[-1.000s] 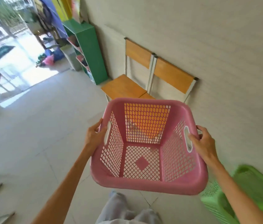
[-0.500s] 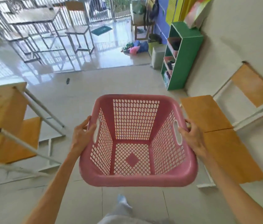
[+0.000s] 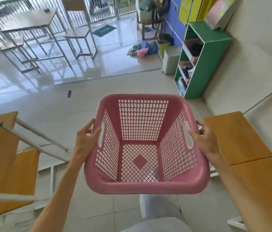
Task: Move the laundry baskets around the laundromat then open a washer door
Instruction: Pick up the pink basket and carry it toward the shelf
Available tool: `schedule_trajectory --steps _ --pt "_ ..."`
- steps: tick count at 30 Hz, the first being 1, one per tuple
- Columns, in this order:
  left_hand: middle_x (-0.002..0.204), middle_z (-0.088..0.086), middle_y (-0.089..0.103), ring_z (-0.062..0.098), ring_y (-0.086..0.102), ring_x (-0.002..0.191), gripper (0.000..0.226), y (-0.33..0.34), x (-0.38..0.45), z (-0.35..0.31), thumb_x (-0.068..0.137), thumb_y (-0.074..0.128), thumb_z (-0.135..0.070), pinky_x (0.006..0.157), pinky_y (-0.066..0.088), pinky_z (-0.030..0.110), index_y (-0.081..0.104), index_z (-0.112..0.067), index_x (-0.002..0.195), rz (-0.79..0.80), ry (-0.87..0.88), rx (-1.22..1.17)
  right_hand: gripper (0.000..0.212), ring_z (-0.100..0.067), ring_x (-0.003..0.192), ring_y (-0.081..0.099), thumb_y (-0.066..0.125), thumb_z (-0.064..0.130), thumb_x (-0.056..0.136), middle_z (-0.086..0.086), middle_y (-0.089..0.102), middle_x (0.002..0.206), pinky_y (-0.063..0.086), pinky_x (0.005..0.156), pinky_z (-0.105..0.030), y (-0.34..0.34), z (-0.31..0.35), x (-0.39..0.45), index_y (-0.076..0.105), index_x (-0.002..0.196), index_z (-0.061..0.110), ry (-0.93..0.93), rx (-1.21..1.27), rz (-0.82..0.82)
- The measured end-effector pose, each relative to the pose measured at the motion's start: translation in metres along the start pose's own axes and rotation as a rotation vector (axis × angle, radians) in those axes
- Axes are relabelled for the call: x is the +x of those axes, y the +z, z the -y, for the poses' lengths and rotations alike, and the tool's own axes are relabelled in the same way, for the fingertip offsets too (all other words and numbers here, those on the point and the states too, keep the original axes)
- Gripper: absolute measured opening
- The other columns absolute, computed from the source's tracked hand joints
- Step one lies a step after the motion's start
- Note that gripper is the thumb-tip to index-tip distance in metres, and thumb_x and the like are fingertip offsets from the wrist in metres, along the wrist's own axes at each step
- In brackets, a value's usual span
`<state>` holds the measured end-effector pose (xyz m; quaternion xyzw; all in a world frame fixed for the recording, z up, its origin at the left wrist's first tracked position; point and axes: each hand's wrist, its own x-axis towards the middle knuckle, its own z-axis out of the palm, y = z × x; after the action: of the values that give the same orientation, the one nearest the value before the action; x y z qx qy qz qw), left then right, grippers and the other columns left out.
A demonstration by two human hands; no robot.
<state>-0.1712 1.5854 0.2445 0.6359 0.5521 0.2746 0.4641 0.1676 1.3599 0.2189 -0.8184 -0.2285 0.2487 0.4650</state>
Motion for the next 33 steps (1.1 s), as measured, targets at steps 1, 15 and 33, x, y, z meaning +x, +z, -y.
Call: schedule_trajectory --steps 1,15,33 --pt "0.099 0.009 0.074 0.028 0.075 0.076 0.053 0.012 0.024 -0.011 0.094 0.066 -0.022 0.068 0.064 0.039 0.051 -0.029 0.144 0.011 0.008 -0.004 0.047 -0.018 0.059 0.074 0.068 0.039 0.085 -0.004 0.073 0.087 0.062 0.054 -0.04 -0.001 0.004 0.022 0.054 0.128 0.028 0.009 0.009 -0.015" --pt "0.083 0.002 0.06 -0.001 0.068 0.058 0.052 0.213 0.337 -0.169 0.094 0.066 -0.014 0.049 0.051 0.009 0.053 -0.024 0.143 0.236 0.175 0.041 0.048 -0.012 0.056 0.07 0.066 0.033 0.089 -0.003 0.069 0.084 0.053 0.042 -0.023 -0.043 0.058 0.294 0.051 0.133 0.022 0.138 0.046 -0.303" --pt "0.095 0.007 0.067 0.001 0.064 0.051 0.063 0.593 0.654 -0.351 0.092 0.063 -0.008 0.052 0.058 0.026 0.047 -0.038 0.145 1.109 0.55 0.477 0.058 -0.017 0.081 0.072 0.062 0.028 0.091 0.003 0.068 0.102 0.062 0.068 -0.041 -0.063 0.032 0.476 0.037 0.144 0.032 0.655 0.225 -0.756"
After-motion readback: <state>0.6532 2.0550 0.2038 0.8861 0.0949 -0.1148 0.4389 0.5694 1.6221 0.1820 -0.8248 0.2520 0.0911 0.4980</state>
